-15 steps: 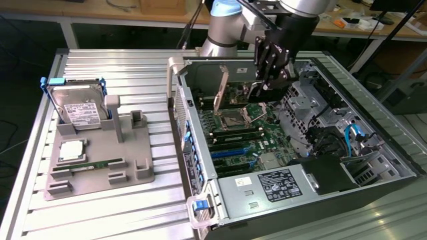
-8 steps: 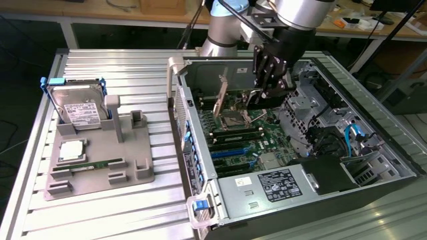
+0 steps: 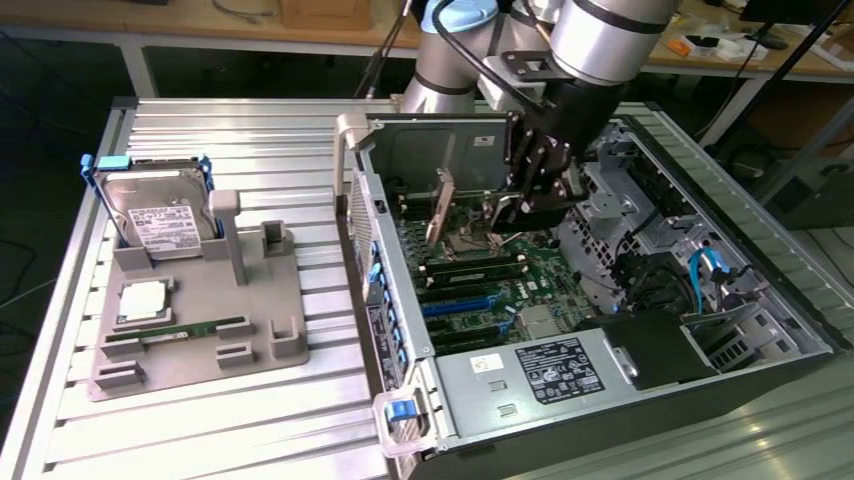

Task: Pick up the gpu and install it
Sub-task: 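Insert the gpu into the slot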

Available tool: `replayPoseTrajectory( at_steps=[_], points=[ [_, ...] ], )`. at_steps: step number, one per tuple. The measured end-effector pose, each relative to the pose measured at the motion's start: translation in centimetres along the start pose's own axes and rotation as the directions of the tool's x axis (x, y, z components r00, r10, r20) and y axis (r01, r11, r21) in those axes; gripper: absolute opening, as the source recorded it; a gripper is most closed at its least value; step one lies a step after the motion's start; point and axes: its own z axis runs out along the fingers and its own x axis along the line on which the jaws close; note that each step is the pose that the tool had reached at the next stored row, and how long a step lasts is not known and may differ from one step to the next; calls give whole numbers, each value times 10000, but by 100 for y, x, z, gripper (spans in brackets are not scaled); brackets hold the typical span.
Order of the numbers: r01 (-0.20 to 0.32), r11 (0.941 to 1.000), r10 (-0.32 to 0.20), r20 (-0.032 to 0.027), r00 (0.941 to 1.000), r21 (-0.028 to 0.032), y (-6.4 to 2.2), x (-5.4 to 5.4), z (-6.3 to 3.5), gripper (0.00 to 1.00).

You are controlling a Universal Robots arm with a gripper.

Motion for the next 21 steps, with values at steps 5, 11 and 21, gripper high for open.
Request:
replayPoseTrajectory(
  at_steps=[5, 11, 21],
  points=[
    [1, 10000, -1, 44, 10000, 1, 0, 76, 105, 27],
    [2, 10000, -2, 69, 10000, 2, 0, 147, 227, 27],
    [2, 10000, -2, 95, 10000, 2, -1, 242, 471, 27]
  ],
)
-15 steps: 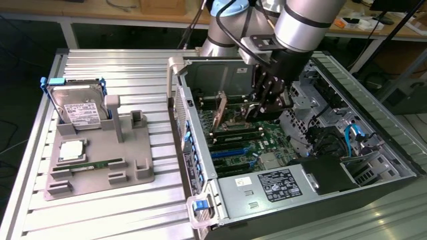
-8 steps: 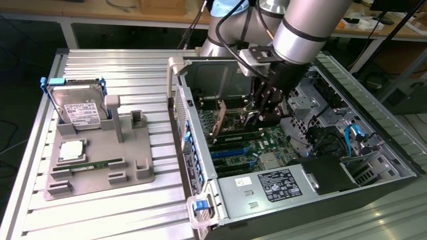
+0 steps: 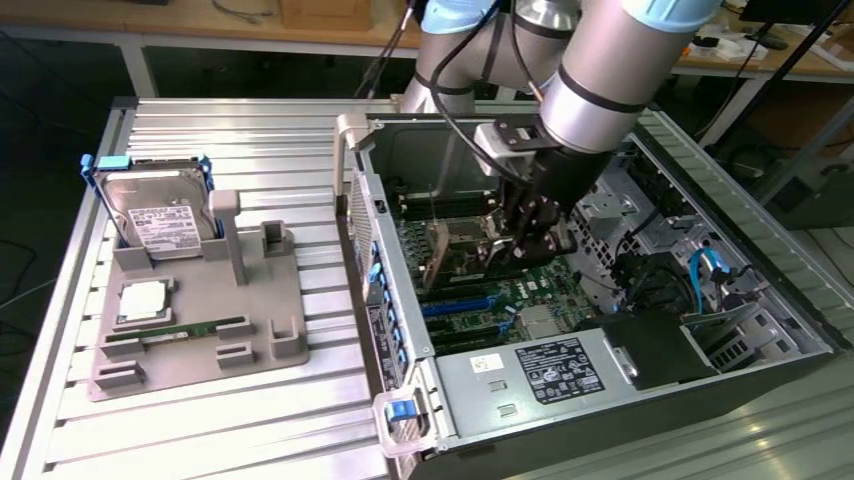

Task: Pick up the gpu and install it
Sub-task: 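Insert the gpu into the slot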

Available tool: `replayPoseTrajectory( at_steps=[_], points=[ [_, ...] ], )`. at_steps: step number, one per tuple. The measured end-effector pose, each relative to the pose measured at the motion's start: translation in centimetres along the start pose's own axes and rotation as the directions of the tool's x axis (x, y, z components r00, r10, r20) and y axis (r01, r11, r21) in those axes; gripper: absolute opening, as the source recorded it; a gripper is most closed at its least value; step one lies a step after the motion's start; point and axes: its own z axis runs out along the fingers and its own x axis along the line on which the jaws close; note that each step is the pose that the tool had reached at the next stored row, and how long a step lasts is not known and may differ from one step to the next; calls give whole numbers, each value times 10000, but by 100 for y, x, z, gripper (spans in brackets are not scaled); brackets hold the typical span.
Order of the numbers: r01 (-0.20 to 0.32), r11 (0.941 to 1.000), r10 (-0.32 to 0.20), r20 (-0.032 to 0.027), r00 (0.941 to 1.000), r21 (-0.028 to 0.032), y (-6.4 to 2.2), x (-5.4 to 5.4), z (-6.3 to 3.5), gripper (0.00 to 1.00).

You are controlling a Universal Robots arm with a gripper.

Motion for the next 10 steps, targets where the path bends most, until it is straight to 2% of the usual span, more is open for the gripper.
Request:
replayPoseTrajectory(
  at_steps=[3, 6, 7, 10],
  points=[
    [1, 10000, -1, 26, 10000, 5, 1, 27, 114, 27],
    [-17, 10000, 17, 32, 10000, 6, 126, 24, 133, 27],
    [-16, 10000, 16, 66, 10000, 11, 137, 54, 143, 27],
    [-16, 10000, 16, 106, 9999, 23, 164, 116, 168, 27]
  ],
)
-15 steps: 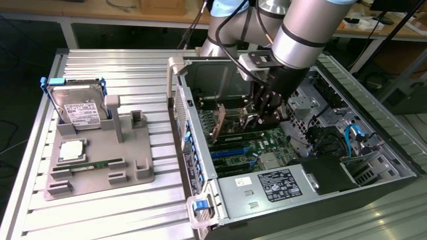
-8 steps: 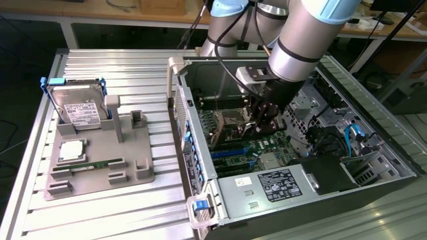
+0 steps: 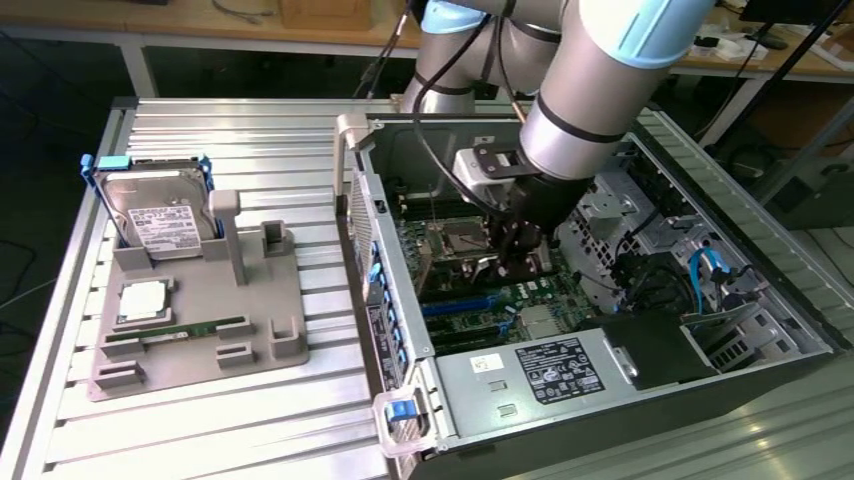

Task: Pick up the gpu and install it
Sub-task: 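Insert the gpu into the slot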

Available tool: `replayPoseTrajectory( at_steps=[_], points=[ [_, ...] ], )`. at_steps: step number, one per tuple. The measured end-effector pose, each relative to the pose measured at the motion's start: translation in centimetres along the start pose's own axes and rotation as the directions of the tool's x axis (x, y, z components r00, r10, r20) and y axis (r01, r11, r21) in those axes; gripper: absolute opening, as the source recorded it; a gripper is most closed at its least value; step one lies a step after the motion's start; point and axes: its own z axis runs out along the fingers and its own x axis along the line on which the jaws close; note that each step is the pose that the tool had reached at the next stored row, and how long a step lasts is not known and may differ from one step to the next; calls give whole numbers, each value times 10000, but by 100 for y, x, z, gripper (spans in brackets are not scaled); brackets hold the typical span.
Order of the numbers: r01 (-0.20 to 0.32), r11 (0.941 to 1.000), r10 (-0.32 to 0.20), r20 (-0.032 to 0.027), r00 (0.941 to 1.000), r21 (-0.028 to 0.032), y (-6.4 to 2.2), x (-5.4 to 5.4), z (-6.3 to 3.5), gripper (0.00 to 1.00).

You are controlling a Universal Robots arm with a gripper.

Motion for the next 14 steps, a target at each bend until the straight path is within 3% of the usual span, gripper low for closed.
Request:
replayPoseTrajectory(
  at_steps=[3, 6, 14],
  points=[
    [1, 10000, -1, 7, 10000, 19, 135, -2, 30, 27],
    [3, 10000, -3, 12, 10000, 43, 203, -1, 61, 27],
    [3, 10000, -3, 15, 10000, 47, 220, 7, 73, 27]
  ],
)
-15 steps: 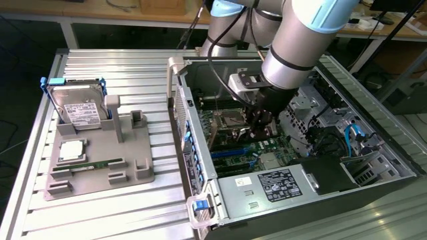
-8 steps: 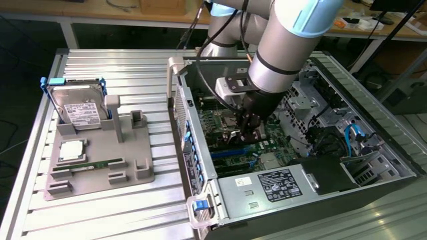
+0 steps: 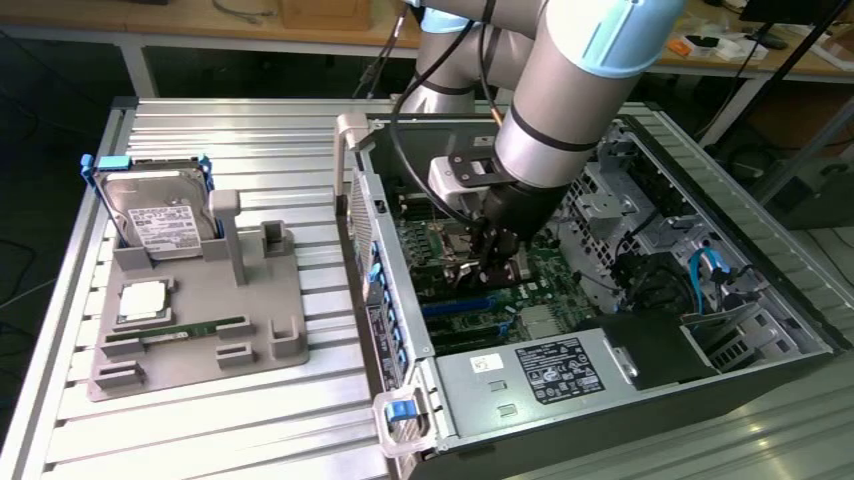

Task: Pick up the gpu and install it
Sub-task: 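Insert the gpu into the slot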

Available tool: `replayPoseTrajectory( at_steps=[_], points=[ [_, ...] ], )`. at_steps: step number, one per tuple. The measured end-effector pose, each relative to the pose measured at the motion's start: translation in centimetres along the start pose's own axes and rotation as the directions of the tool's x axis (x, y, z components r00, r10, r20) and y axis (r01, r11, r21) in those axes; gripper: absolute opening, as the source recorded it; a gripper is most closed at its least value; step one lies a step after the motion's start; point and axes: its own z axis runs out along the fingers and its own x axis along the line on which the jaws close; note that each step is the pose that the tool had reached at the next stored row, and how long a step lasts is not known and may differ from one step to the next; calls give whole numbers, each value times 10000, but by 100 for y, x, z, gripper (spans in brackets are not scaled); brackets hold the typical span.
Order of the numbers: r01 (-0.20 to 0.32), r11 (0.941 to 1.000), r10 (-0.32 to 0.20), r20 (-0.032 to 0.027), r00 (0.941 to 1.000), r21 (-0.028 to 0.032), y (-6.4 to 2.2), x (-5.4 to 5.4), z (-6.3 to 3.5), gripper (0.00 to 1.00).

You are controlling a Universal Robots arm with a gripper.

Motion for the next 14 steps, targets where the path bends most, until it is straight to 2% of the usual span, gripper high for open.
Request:
replayPoseTrajectory(
  at_steps=[7, 10, 14],
  points=[
    [0, 10000, 0, -2, 10000, -1, 3, 30, 1, 27],
    [0, 10000, 0, -2, 10000, -1, 55, 28, 3, 27],
    [0, 10000, 0, -2, 10000, -1, 57, 29, 3, 27]
  ],
)
